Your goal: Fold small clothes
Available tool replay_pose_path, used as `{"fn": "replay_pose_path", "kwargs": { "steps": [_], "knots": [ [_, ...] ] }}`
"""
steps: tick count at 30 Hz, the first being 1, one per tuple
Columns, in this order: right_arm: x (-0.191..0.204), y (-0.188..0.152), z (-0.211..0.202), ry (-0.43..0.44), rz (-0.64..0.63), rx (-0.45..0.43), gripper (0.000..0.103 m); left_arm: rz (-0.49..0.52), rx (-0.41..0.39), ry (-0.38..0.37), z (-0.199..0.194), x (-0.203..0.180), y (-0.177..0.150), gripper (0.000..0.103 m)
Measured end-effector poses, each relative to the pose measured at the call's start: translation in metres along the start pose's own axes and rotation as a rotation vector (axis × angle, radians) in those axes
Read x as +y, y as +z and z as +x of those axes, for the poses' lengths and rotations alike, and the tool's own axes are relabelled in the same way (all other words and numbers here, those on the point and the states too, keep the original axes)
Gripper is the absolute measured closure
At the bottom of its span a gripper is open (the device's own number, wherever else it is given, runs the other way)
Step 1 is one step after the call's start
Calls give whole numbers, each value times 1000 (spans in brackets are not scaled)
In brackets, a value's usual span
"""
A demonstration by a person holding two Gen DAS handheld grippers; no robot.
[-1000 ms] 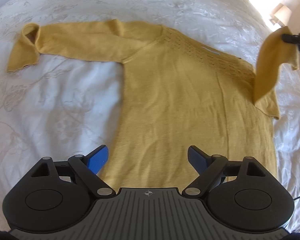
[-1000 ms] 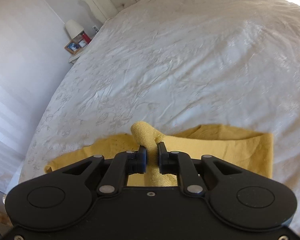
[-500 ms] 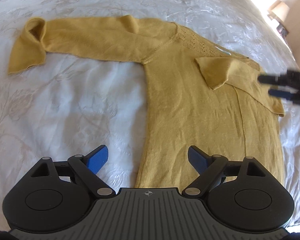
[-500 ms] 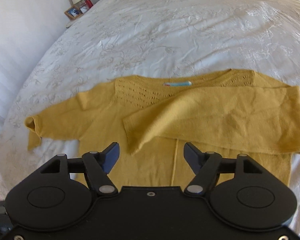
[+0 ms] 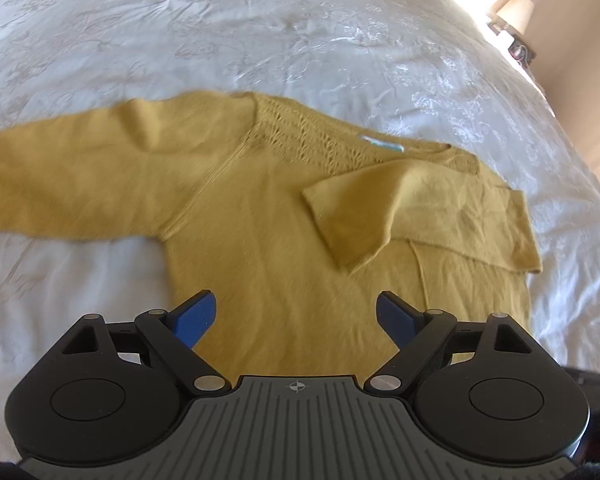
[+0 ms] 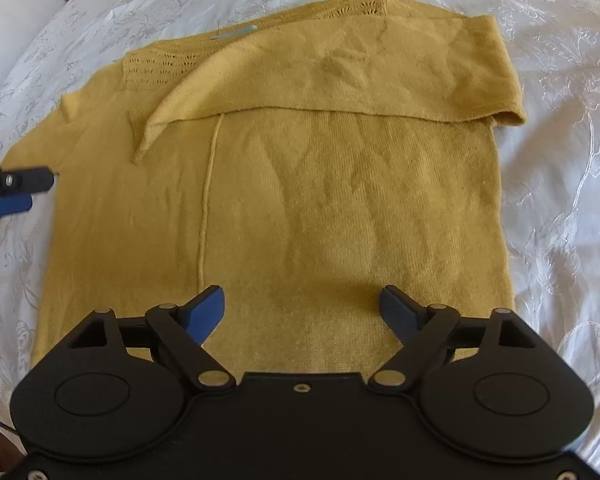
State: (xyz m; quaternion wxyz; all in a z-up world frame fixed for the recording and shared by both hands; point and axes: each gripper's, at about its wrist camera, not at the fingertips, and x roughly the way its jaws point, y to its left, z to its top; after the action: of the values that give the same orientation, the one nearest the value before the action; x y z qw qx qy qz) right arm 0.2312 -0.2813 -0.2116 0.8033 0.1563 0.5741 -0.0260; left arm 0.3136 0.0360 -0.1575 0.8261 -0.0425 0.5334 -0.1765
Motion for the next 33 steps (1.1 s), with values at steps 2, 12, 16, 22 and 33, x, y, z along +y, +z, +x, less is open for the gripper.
{"fn": "replay_pose_path", "kwargs": {
  "steps": [2, 12, 16, 22, 33],
  "knots": [
    [-2, -1, 4, 13, -13, 7, 16, -1, -4, -5, 10, -7, 9, 15],
    [-5, -1, 17, 101, -67, 41, 1, 63, -17, 40, 57, -25, 39, 17],
    [-4, -4, 21, 114, -90, 42, 0, 121, -12, 46, 72, -30, 43, 21],
    [-2, -9, 26, 122, -125, 39, 0, 170, 5, 44, 84, -38, 43, 49],
    [-8, -10, 21, 133, -118, 33, 0, 99, 7, 35, 96, -43, 46, 62]
  ]
}}
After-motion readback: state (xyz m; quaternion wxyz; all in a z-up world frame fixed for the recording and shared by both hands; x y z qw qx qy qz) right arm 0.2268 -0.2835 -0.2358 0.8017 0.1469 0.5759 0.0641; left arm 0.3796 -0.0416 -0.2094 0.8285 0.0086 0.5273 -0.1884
